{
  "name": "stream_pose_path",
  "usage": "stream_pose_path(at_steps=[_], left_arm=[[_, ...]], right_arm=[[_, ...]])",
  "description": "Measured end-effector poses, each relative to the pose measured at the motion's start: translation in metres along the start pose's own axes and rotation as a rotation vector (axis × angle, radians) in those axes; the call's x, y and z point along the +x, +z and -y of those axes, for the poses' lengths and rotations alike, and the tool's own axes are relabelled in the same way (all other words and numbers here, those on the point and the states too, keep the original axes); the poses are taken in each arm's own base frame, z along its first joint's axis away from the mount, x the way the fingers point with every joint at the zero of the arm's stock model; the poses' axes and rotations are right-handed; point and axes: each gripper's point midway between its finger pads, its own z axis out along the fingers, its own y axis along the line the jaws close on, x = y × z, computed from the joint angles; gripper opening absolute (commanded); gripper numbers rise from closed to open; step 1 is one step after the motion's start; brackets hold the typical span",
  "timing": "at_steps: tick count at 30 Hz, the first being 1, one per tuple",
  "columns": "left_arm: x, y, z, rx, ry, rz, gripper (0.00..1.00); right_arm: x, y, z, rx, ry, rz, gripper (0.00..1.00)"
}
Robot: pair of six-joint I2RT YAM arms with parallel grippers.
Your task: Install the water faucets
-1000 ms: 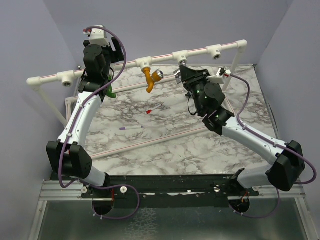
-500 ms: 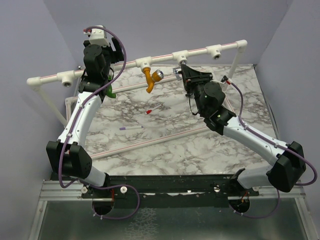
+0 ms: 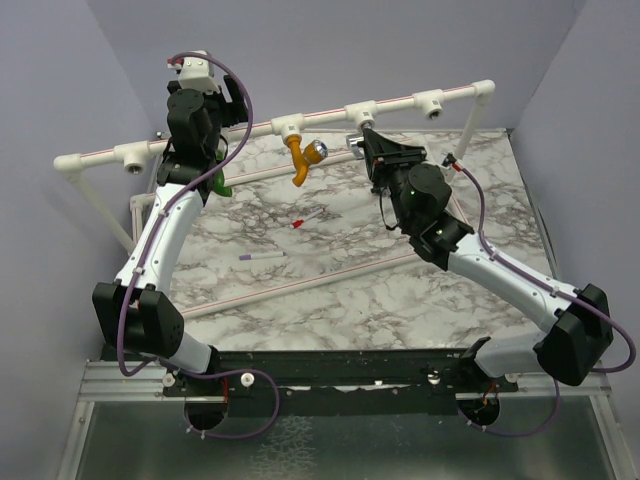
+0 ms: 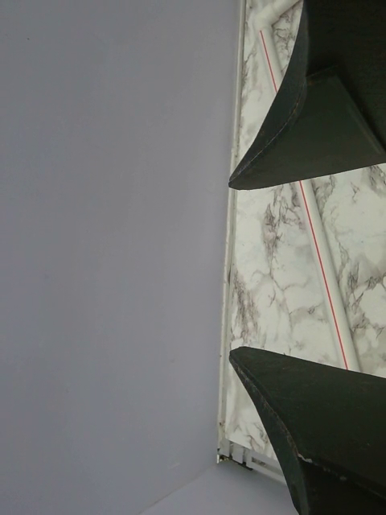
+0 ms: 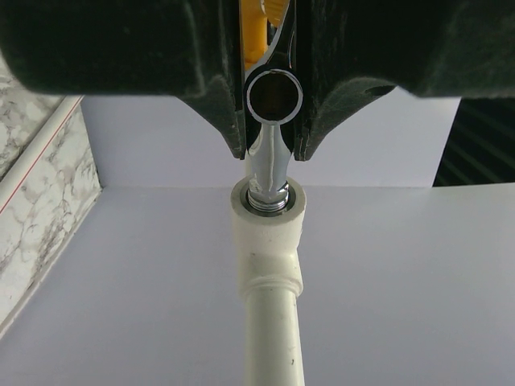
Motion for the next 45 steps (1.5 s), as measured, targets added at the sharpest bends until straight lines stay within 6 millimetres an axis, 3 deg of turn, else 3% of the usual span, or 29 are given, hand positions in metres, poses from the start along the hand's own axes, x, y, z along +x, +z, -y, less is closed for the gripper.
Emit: stream_pose_path(at_steps=[4, 14, 22, 32, 38, 45], left_arm=[[0.0, 0.0, 0.0, 0.0, 0.001, -0.002, 0.8], [-0.003, 0.0, 0.0, 0.0, -0.001, 0.009, 0.8], [-0.001, 0.001, 0.0, 0.0, 0.0, 0.005, 0.8], [0.001, 0.002, 0.0, -0.001, 0.0, 0.002, 0.8], [0.0, 0.002, 0.0, -0.001, 0.0, 0.002, 0.8], [0.0, 0.002, 0.0, -0.001, 0.0, 0.002, 0.8]], right_arm=[[0.0, -0.001, 0.001, 0.005, -0.015, -0.006, 0.48], [-0.001, -0.016, -0.012, -0.003, -0.058, -0.033, 0.74], [-0.008, -0.027, -0.005, 0.038, -0.235, -0.039, 0.75], [-0.031, -0.052, -0.031, -0.021, -0.565, -0.029, 0.75], [-0.042, -0.062, -0.044, -0.1, -0.901, -0.026, 0.76], [-0.05, -0.067, -0.057, -0.217, -1.418, -0.041, 0.76]])
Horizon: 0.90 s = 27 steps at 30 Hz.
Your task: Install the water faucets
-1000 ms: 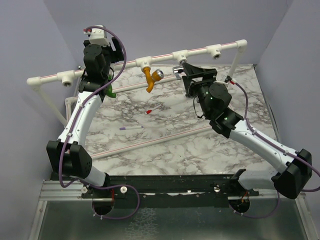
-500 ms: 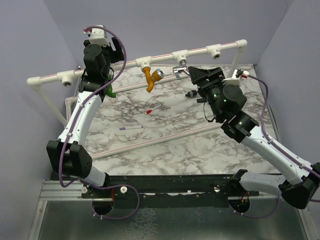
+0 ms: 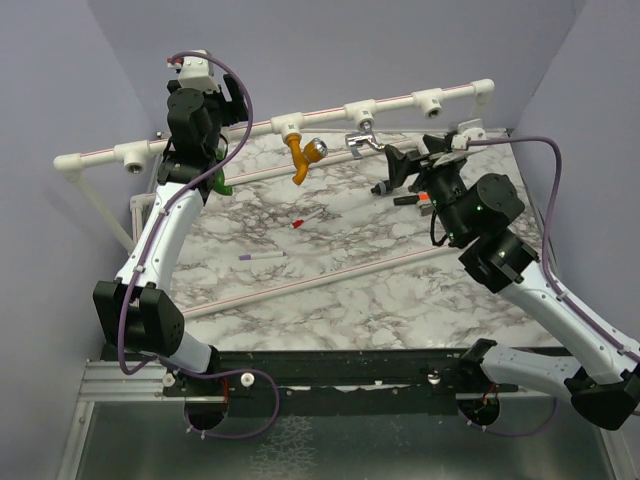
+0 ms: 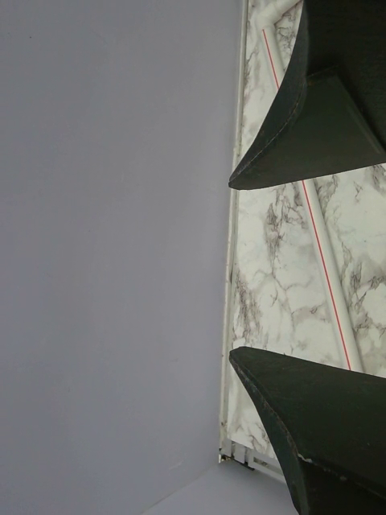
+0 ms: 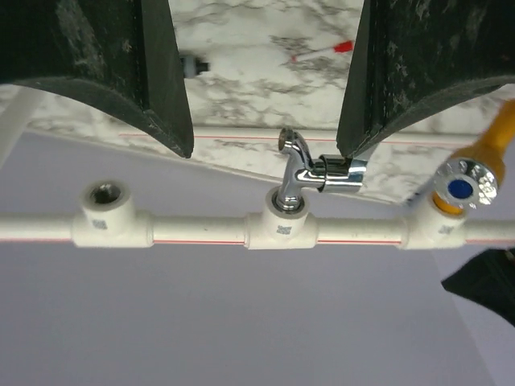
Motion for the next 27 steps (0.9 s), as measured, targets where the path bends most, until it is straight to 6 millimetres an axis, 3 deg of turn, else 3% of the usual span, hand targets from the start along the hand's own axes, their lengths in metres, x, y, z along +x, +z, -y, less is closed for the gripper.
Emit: stream_pose_path(at_steps=[8, 16, 27], left_arm=[[0.0, 0.0, 0.0, 0.0, 0.0, 0.0, 0.8], [0.0, 0.0, 0.0, 0.0, 0.0, 0.0, 0.8], [0.0, 0.001, 0.0, -0.001, 0.0, 0.0, 0.8]], right_arm=[[-0.01, -0.009, -0.008, -0.21, -0.634, 0.01, 0.77], [-0.005, -0.008, -0.011, -0.34, -1.119, 0.043, 0.78], [0.025, 0.018, -0.028, -0.431, -1.447, 0.064, 0.78]])
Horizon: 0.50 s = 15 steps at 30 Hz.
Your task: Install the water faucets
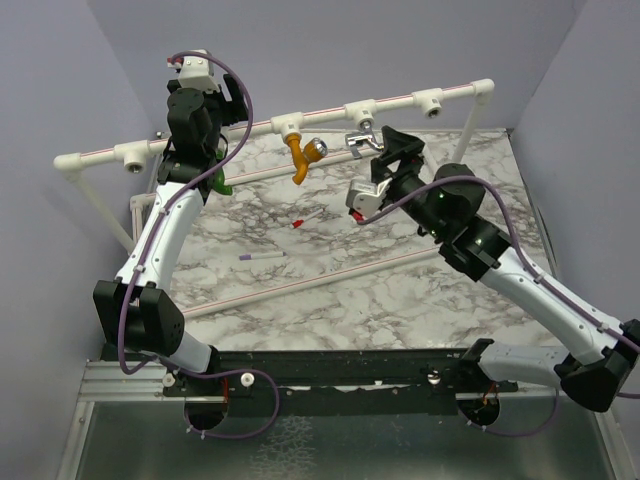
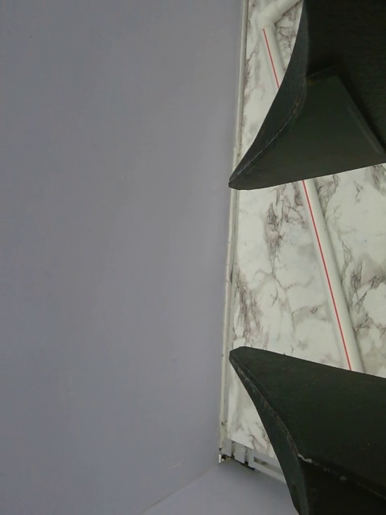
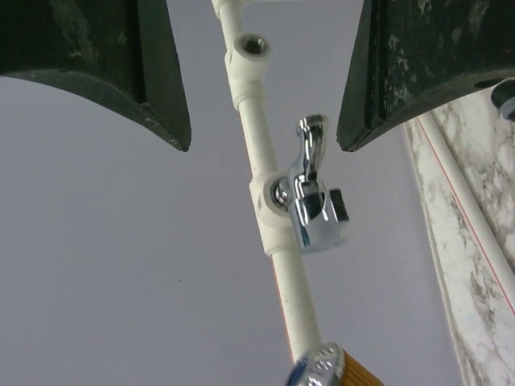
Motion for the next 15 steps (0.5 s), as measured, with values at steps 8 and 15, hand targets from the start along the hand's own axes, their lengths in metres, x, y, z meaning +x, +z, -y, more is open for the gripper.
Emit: stream_pose_path(at_steps=[8, 15], left_arm=[[0.0, 0.0, 0.0, 0.0, 0.0, 0.0, 0.8], [0.0, 0.0, 0.0, 0.0, 0.0, 0.0, 0.8]], right_arm=[[-0.01, 0.03, -0.024, -0.046, -0.171, -0.006, 0.75], [0.008, 0.047, -0.027, -0.013, -0.252, -0.127, 0.73]])
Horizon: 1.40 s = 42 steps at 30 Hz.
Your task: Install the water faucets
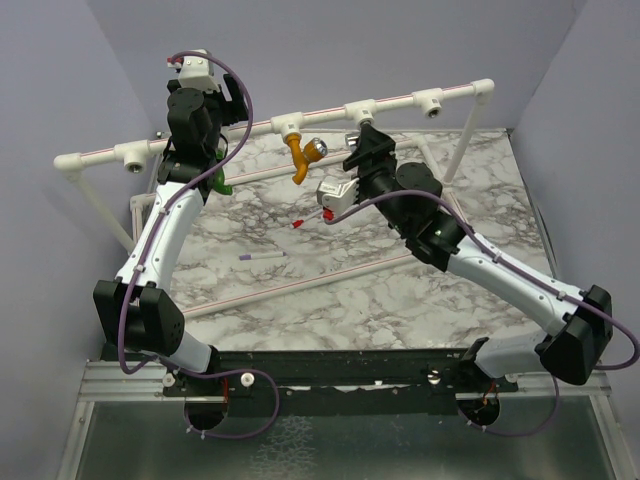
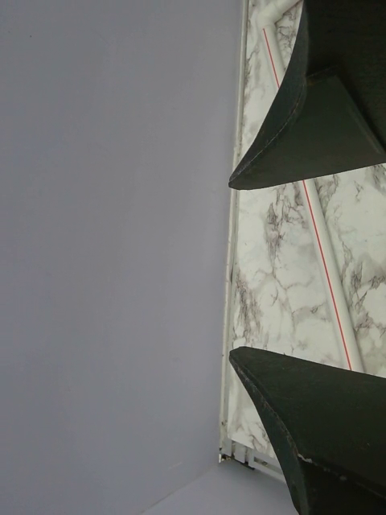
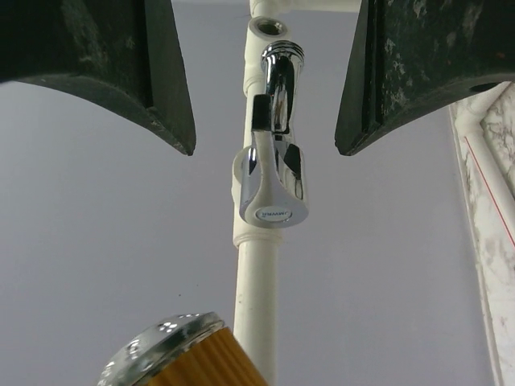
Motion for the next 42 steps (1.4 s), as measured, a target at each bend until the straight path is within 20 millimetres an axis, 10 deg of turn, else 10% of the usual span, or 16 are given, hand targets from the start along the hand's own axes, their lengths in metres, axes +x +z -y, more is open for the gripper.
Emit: stream_pose_path(at_steps=[24, 32, 42], left_arm=[[0.0, 0.001, 0.0, 0.0, 0.0, -0.001, 0.8], [0.0, 0.001, -0.001, -0.002, 0.0, 0.0, 0.8], [0.001, 0.002, -0.002, -0.004, 0.0, -0.001, 0.8]], right_arm=[[0.014, 0.02, -0.01, 0.034, 0.081, -0.15, 0.43], [0.016, 0.02, -0.008, 0.048, 0.119, -0.163, 0.02], [0.013, 0.021, -0.007, 0.077, 0.271, -0.156, 0.01]])
